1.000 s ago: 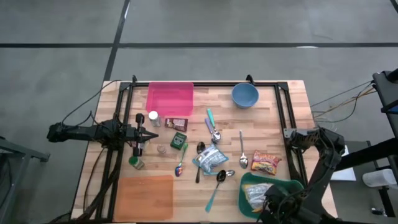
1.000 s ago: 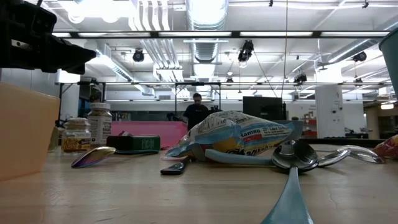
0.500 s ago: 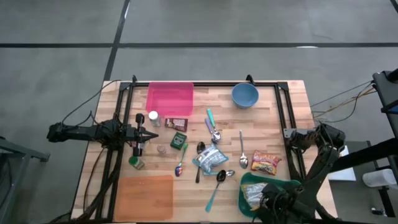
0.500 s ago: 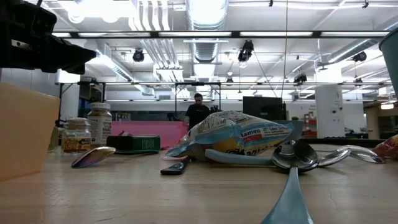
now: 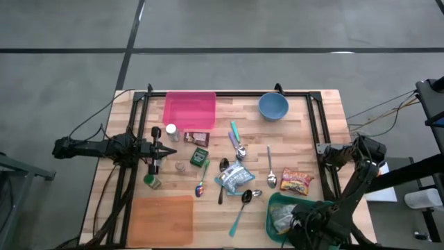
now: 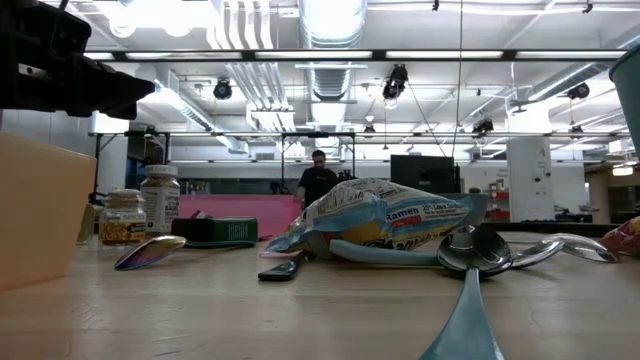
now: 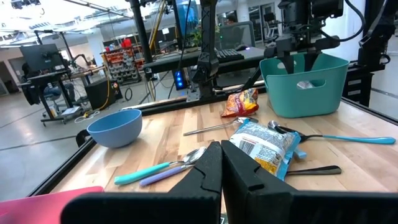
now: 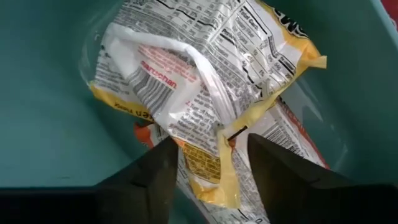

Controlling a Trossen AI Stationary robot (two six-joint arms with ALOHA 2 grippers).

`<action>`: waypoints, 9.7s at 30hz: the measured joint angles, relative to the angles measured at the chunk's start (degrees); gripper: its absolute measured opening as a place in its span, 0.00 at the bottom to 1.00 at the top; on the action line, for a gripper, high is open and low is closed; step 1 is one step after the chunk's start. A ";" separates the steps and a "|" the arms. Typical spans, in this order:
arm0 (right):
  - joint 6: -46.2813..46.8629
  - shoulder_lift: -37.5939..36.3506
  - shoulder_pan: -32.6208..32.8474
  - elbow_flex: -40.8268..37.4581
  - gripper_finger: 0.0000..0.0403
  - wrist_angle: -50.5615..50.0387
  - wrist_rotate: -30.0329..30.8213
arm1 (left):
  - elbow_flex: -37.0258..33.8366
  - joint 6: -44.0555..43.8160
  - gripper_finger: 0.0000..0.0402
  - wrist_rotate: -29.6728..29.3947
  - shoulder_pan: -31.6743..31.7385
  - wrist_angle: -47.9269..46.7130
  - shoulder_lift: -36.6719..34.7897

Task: Pick & Place Food Item
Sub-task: Put the yellow noodle pack into the green bin, then put the red noodle pack into the green bin

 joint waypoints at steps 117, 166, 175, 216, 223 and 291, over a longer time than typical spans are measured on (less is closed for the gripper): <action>10.12 -28.22 -27.74 -37.17 0.73 7.65 -16.10 | 0.00 0.00 0.00 0.00 0.01 0.02 0.00; 7.32 -28.22 -27.74 -38.97 0.10 10.25 -16.57 | 0.00 0.00 0.00 0.00 0.00 0.01 0.00; 6.91 -28.55 -27.74 -38.99 0.09 10.29 -16.51 | 0.00 0.00 0.00 0.00 0.00 0.01 0.00; -3.16 -29.31 -27.69 -13.25 0.09 -18.00 2.32 | 0.00 0.00 0.00 -0.01 -0.01 0.00 -0.02; -9.15 -29.24 -27.69 -8.97 0.09 -19.60 4.75 | 0.00 0.00 0.00 0.00 0.00 0.00 -0.02; -0.94 -5.54 0.25 -0.13 0.09 -5.69 -4.98 | 0.00 0.00 0.00 0.00 0.01 0.02 0.00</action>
